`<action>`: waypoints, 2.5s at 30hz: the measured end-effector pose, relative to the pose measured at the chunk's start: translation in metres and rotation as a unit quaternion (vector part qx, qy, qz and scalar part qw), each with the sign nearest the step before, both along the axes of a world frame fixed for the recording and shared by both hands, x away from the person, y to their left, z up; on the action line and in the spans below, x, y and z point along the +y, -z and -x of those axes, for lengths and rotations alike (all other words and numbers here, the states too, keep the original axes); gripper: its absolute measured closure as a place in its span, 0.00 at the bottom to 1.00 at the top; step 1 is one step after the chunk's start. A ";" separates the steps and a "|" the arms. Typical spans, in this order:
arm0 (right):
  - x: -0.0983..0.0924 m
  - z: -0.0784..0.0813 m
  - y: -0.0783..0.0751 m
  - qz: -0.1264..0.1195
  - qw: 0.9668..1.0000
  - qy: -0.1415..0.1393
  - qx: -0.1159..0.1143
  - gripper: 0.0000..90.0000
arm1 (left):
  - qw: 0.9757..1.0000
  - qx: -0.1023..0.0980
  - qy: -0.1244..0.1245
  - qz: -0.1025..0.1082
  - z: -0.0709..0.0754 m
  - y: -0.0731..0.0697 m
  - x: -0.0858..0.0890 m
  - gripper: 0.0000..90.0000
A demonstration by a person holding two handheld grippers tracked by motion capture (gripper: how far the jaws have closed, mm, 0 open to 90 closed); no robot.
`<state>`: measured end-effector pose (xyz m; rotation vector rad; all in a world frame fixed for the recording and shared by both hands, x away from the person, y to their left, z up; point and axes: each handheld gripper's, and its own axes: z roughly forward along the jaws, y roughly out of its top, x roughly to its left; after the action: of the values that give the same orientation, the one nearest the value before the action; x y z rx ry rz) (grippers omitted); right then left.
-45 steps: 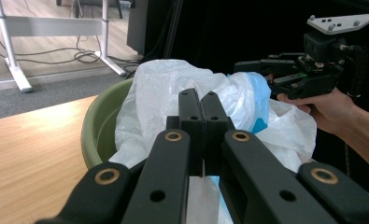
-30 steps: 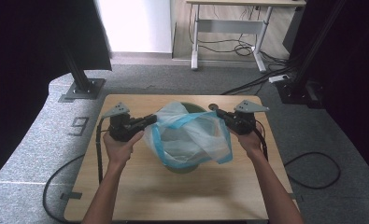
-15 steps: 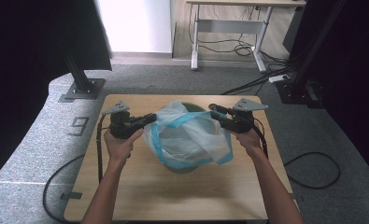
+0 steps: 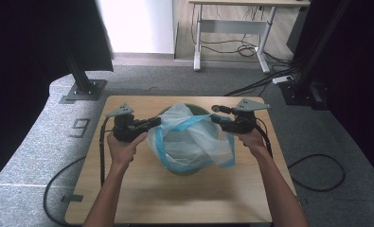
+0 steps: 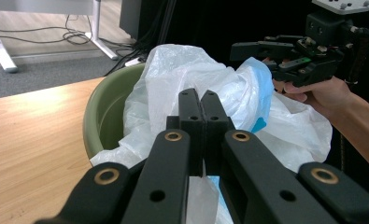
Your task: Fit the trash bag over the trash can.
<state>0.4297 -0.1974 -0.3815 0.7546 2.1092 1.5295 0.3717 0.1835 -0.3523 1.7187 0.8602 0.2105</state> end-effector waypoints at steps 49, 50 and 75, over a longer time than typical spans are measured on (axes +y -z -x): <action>0.029 -0.055 0.035 -0.024 0.996 0.051 0.072 0.98 | 0.996 0.025 -0.050 0.063 -0.061 0.054 0.026 1.00; 0.029 -0.056 0.035 -0.024 0.996 0.049 0.075 0.98 | 0.996 0.026 -0.050 0.065 -0.062 0.055 0.027 1.00; 0.031 -0.069 0.044 -0.035 0.988 0.054 0.137 0.99 | 0.986 0.103 -0.055 0.117 -0.087 0.075 0.026 1.00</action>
<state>0.4984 -0.1669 -0.4257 1.1433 2.1719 1.5215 0.4583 0.2093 -0.4274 1.4907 1.0900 0.0036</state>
